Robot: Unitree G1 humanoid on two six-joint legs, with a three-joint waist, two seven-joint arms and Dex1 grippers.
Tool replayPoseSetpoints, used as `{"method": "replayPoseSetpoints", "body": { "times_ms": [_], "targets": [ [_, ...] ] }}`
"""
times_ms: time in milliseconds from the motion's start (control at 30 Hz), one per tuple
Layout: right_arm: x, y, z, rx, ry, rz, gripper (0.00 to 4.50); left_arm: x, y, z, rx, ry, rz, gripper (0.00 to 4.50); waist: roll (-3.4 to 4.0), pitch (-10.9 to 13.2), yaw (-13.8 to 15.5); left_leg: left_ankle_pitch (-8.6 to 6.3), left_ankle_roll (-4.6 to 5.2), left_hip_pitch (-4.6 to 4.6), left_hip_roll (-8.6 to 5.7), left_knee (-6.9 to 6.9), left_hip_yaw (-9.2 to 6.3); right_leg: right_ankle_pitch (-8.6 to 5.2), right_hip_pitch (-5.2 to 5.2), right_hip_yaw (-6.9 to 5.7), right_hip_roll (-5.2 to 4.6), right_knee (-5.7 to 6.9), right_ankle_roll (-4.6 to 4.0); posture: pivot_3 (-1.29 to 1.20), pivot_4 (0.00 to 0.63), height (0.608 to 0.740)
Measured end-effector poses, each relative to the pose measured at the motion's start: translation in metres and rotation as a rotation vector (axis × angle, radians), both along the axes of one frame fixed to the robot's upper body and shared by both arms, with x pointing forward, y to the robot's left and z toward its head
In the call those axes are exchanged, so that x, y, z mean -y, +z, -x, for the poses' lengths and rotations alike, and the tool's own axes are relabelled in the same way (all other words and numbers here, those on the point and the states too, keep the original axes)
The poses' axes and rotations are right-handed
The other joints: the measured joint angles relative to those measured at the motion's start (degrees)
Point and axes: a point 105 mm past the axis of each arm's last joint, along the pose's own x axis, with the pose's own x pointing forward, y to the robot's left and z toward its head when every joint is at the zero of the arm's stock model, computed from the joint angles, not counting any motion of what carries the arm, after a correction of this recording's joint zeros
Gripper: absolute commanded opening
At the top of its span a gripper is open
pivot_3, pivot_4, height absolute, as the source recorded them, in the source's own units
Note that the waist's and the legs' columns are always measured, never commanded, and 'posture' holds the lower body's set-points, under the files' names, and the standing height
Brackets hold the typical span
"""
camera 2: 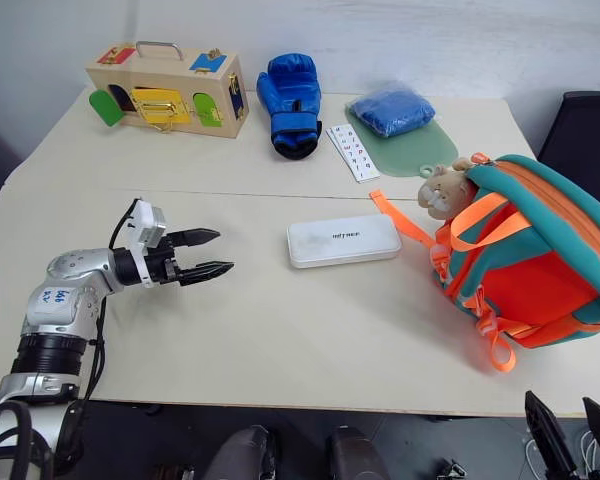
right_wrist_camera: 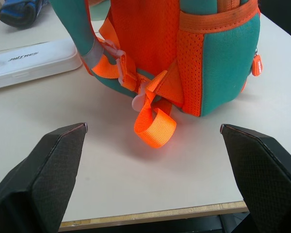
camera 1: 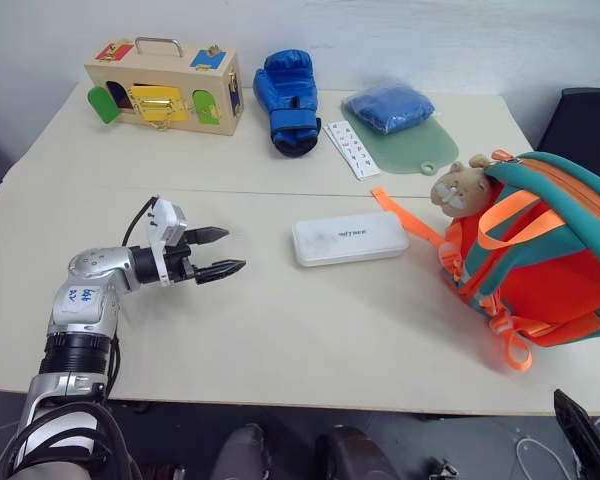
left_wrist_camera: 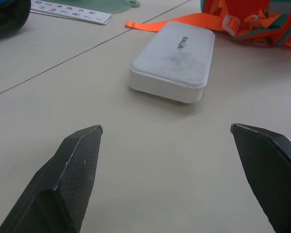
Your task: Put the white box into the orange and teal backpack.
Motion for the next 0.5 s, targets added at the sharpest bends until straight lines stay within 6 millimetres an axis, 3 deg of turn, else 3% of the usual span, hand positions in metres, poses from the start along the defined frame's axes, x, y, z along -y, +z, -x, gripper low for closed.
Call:
{"method": "replayPoseSetpoints", "body": {
  "times_ms": [500],
  "targets": [
    [0.0035, 0.0012, -0.0046, -0.009, -0.013, 0.018, 4.50, 0.0046, 0.0068, -0.0068, 0.033, 0.053, -0.022, 4.44, 0.00, 0.0, 0.0, 0.01, -0.02, 0.00, 0.00, 0.01, 0.00, 0.00, 0.00, 0.00, 0.00, 0.01, 0.00, 0.00, 0.150, 0.740]
  ]
}}
